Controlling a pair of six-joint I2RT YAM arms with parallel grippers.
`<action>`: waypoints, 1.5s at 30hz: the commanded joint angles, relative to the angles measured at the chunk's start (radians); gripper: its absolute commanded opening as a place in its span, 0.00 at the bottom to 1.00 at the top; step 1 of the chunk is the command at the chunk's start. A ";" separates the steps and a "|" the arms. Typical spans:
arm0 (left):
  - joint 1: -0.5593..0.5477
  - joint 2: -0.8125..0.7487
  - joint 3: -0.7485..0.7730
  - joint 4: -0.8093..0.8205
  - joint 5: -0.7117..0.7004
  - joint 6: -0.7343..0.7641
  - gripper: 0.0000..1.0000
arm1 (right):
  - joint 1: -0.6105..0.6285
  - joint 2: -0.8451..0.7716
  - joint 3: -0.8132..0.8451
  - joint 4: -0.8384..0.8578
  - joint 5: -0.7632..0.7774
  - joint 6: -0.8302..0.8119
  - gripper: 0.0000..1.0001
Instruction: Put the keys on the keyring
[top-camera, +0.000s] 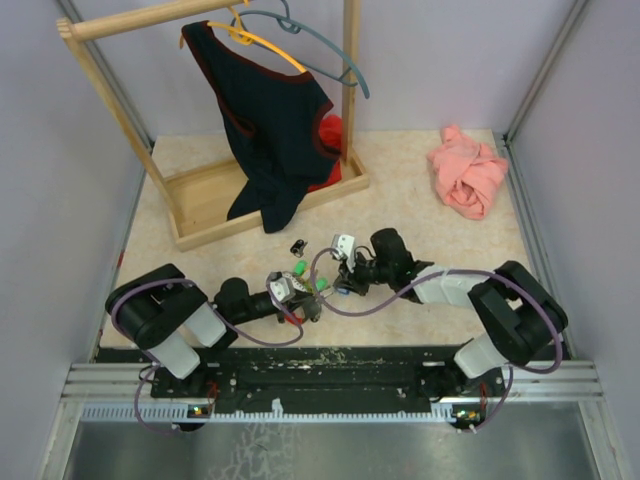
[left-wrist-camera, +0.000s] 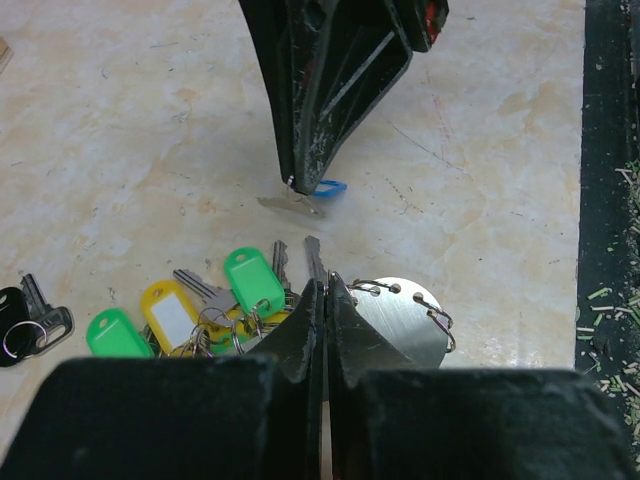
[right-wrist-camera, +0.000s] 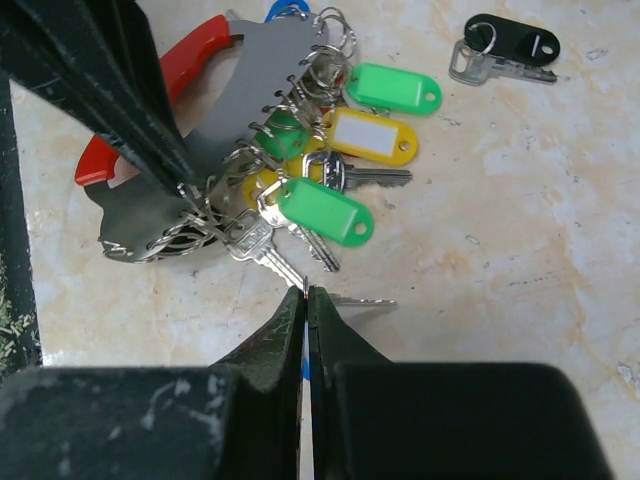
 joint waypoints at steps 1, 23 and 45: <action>-0.001 0.004 -0.003 0.044 -0.006 0.014 0.01 | 0.029 -0.060 -0.084 0.270 -0.041 -0.038 0.00; -0.001 0.025 -0.002 0.070 -0.017 0.021 0.01 | 0.032 -0.053 -0.161 0.493 0.028 0.037 0.00; -0.001 0.017 -0.033 0.172 -0.068 0.000 0.01 | 0.177 -0.337 0.086 -0.572 0.700 0.604 0.00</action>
